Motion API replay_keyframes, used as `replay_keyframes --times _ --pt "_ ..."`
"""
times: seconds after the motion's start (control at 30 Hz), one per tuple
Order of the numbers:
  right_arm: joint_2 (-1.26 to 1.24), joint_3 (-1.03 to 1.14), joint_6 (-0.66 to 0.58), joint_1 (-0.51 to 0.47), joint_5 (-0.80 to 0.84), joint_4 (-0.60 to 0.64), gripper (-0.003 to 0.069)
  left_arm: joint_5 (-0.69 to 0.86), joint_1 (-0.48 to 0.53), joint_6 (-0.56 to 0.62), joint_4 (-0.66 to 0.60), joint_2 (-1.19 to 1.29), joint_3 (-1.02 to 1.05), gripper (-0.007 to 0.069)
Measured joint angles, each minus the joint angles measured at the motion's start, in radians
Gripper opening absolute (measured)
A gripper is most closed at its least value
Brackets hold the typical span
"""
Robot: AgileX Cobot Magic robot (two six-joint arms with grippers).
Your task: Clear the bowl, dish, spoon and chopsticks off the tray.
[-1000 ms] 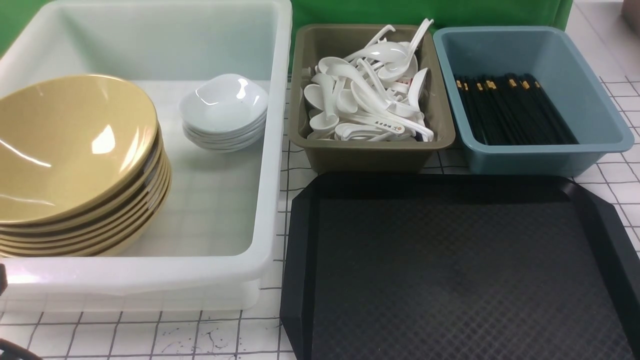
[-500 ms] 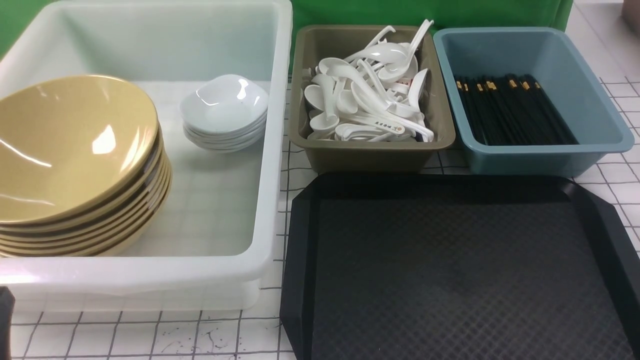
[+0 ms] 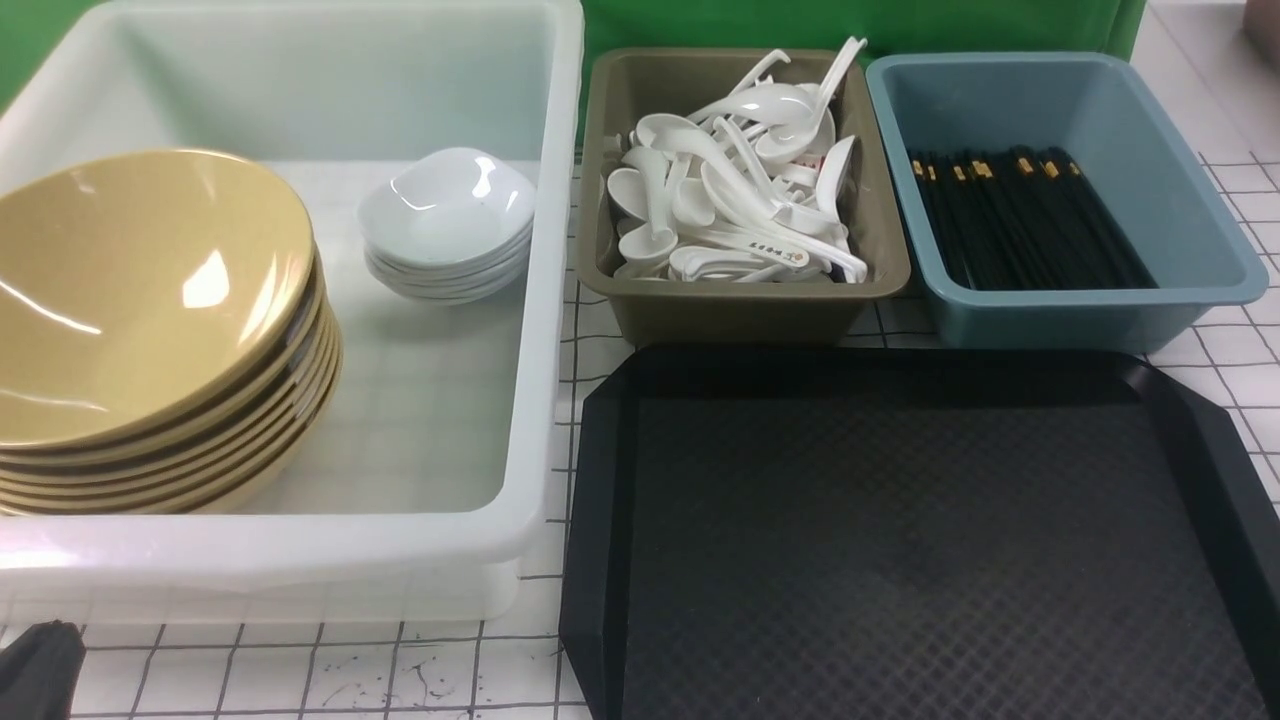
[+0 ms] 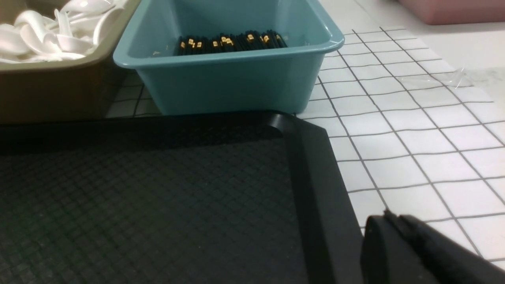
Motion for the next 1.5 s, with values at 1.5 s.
replay_keyframes --times 1.5 --pt "0.000 0.000 0.000 0.000 0.000 0.000 0.0089 0.000 0.000 0.001 0.000 0.000 0.000 -0.0006"
